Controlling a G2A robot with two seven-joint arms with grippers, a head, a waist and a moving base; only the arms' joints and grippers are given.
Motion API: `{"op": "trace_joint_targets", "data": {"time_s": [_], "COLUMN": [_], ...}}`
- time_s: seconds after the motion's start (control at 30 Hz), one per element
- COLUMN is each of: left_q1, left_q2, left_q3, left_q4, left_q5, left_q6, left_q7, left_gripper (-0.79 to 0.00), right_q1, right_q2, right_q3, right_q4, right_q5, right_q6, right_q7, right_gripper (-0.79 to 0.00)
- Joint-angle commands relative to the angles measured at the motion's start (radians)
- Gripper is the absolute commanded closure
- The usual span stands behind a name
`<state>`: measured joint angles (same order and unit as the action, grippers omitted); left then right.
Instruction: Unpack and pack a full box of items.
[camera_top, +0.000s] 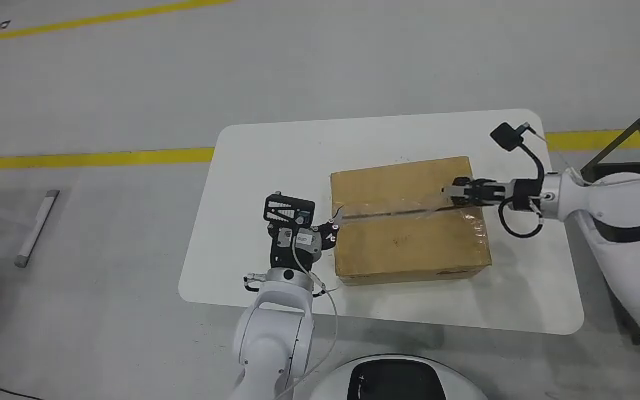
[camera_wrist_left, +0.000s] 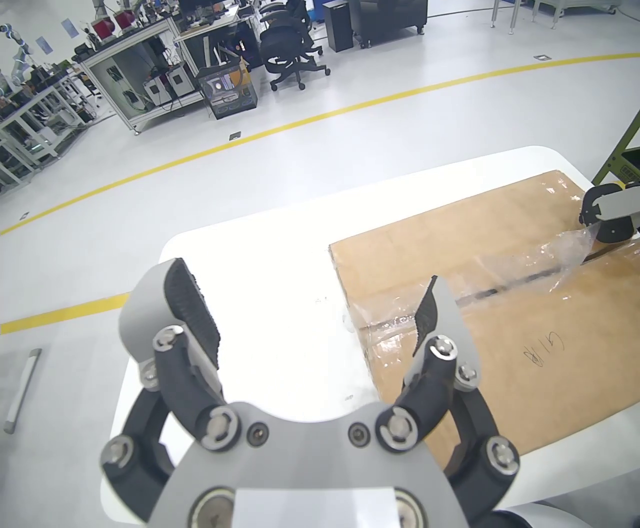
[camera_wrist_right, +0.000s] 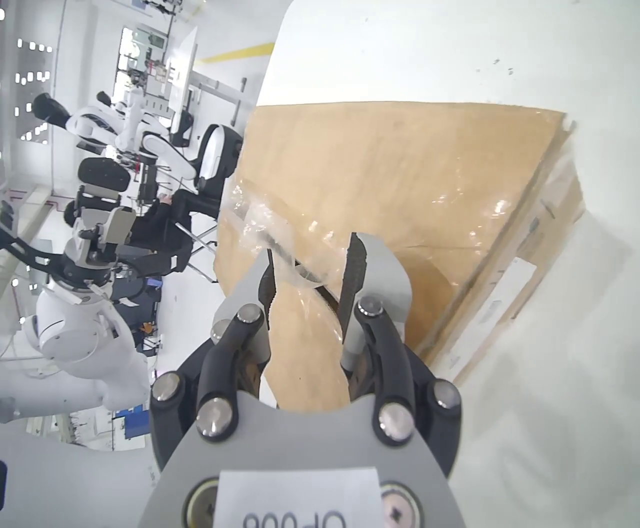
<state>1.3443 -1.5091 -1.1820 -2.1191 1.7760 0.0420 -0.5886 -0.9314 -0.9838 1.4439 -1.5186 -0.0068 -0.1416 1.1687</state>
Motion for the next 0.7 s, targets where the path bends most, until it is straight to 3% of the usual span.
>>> {"op": "trace_joint_targets", "data": {"time_s": [0.0,0.33,0.4,0.43,0.67], "left_q1": [0.000,0.000,0.000,0.000,0.000], "left_q2": [0.000,0.000,0.000,0.000,0.000], "left_q3": [0.000,0.000,0.000,0.000,0.000], "left_q4": [0.000,0.000,0.000,0.000,0.000], "left_q5": [0.000,0.000,0.000,0.000,0.000], "left_q6": [0.000,0.000,0.000,0.000,0.000], "left_q7": [0.000,0.000,0.000,0.000,0.000], "left_gripper": [-0.785,-0.785,-0.785,-0.785,-0.785], "right_q1": [-0.002,0.001,0.002,0.003,-0.004], "right_q2": [0.000,0.007,0.007,0.007,0.013], "right_q3": [0.000,-0.026,-0.035,-0.039,-0.034], "right_q4": [-0.004,-0.002,-0.004,-0.004,-0.012], "right_q5": [0.056,0.060,0.065,0.063,0.063], "right_q6": [-0.002,-0.005,-0.005,-0.004,-0.010], "right_q7": [0.019,0.032,0.026,0.020,0.013], "right_gripper": [-0.308,-0.188,-0.108,0.000,0.000]}}
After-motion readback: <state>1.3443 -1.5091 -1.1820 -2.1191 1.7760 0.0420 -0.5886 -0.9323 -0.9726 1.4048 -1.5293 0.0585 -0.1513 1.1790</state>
